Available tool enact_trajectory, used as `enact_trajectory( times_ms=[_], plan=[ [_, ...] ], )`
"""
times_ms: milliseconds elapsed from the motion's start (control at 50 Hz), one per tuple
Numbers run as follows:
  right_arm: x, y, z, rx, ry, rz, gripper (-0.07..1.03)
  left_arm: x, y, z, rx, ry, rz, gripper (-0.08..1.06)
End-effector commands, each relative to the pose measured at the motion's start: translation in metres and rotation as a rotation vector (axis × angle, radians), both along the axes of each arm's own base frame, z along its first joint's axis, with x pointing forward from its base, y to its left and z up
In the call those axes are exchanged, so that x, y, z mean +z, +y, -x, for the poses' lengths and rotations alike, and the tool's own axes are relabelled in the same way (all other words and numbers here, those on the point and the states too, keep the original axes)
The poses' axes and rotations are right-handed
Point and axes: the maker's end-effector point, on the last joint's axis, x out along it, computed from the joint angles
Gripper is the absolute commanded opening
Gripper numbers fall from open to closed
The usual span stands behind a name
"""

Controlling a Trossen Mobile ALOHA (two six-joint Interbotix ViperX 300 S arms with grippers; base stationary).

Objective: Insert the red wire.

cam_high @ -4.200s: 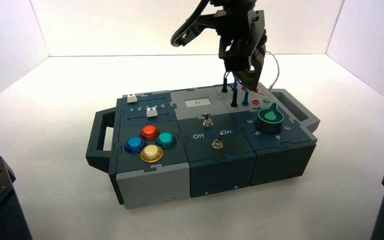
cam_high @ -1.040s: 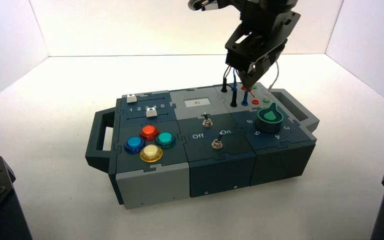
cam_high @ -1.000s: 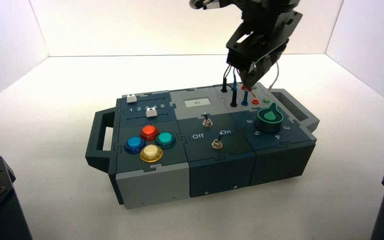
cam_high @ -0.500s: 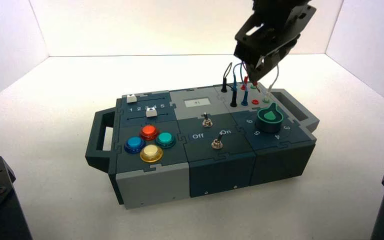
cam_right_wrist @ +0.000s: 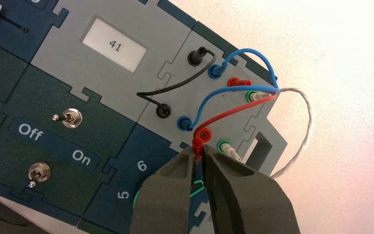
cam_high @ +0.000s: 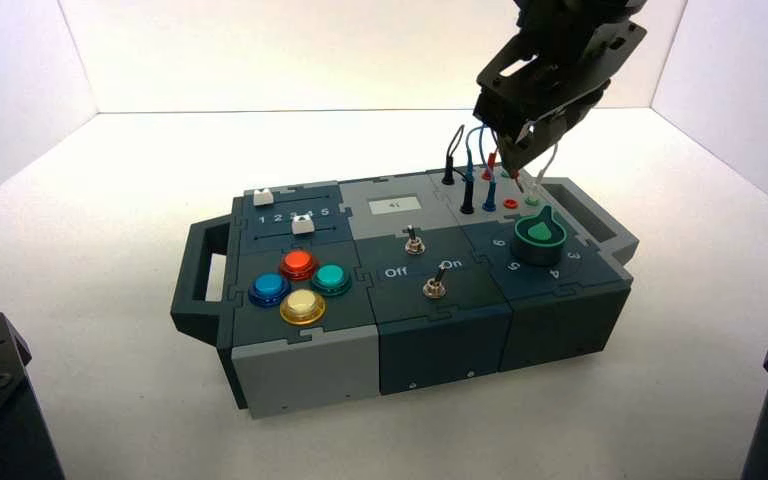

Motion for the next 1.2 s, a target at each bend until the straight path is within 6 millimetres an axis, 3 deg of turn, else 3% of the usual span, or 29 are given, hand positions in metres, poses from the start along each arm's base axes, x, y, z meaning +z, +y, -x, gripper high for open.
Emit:
enact_trajectory(
  times_ms=[20, 420, 700, 1200],
  plan=[
    [0.008, 0.001, -0.007, -0.028, -0.029, -0.042, -0.02, 0.016, 0.002, -0.006, 0.004, -0.040, -0.006, -0.03],
    [0.004, 0.004, -0.010, -0.040, -0.050, -0.110, -0.02, 0.015, 0.002, -0.006, 0.005, -0.037, -0.006, -0.03],
    [0.001, -0.008, -0.018, -0.086, -0.066, -0.139, -0.02, 0.014, 0.002, -0.006, 0.004, -0.034, -0.008, -0.03],
    [-0.002, -0.011, -0.021, -0.111, -0.085, -0.194, -0.02, 0.015, 0.002, -0.007, 0.006, -0.037, -0.007, -0.03]
  ],
)
